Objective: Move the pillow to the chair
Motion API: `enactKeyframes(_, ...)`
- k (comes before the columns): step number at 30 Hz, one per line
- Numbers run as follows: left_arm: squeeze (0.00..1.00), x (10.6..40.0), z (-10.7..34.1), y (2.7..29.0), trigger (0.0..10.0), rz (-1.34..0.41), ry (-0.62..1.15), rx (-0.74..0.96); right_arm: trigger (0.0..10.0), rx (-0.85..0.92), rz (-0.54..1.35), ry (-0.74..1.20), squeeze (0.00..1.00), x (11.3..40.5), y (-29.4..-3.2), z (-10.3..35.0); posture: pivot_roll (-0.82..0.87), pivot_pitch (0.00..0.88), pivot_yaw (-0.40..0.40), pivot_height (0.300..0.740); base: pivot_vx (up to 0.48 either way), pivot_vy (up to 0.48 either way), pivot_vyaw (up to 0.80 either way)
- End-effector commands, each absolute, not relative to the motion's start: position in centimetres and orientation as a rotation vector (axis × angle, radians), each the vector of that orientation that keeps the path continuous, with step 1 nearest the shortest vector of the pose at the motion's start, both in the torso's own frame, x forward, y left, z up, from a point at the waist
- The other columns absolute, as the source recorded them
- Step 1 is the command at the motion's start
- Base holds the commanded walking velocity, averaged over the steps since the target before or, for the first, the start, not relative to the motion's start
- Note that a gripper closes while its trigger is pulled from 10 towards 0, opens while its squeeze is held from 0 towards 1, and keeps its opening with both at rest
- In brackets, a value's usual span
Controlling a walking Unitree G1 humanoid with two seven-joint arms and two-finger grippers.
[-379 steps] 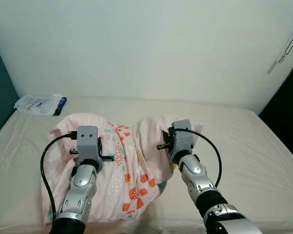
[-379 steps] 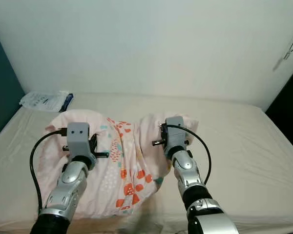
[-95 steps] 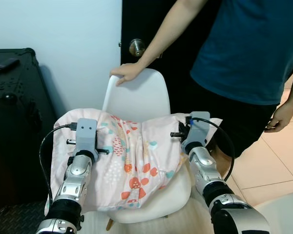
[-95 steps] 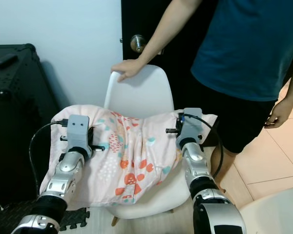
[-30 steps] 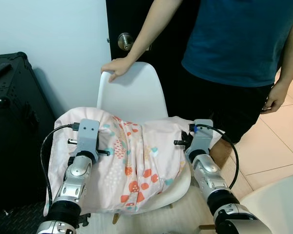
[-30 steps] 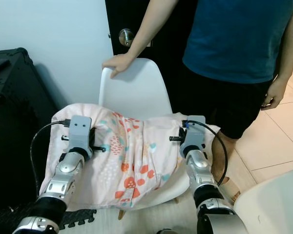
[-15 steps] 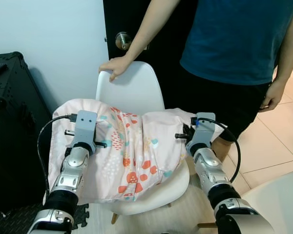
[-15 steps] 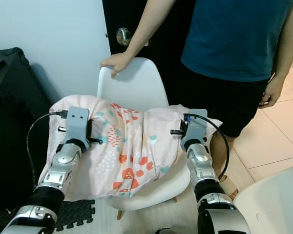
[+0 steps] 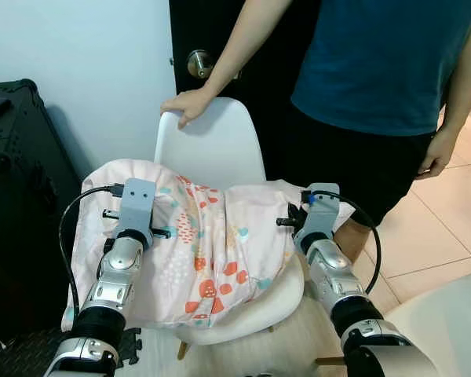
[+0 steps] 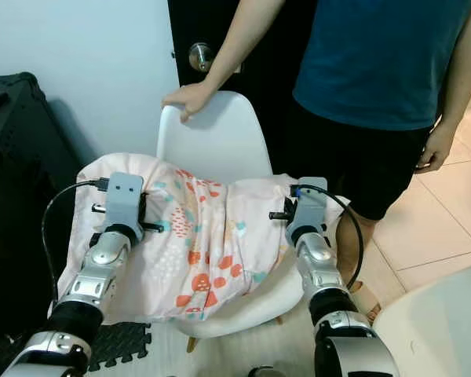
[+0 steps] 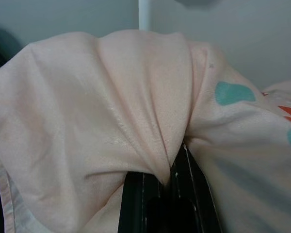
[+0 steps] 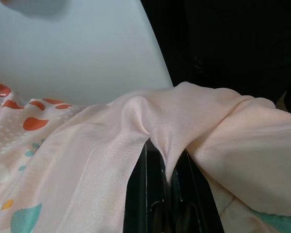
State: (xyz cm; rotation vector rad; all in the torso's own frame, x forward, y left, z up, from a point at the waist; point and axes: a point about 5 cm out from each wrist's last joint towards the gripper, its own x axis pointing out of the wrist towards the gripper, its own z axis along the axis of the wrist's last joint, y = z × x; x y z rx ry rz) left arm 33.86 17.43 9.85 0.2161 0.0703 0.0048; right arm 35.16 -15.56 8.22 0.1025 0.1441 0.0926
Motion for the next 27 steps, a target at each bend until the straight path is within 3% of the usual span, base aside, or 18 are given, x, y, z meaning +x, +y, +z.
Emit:
enactKeyframes(1,0.00,33.8,10.2,16.9,10.0,-0.003,0.046,0.176,10.0,0.094,0.127,0.128,0.00,35.4,-14.8,8.7,0.03,0.042,-0.056,0.673,0.000,0.000,0.00)
enactKeyframes(14,0.00,32.9,9.3,15.9,10.0,-0.018,0.062,0.167,10.0,0.078,0.137,0.126,0.00,35.5,-15.0,8.9,0.03,0.033,-0.063,0.650,0.000,0.000,0.00)
enactKeyframes(27,0.00,32.8,9.3,16.8,10.0,0.006,0.068,0.178,10.0,0.082,0.165,0.146,0.00,35.6,-14.4,8.7,0.04,0.027,-0.079,0.635,0.000,0.000,0.00)
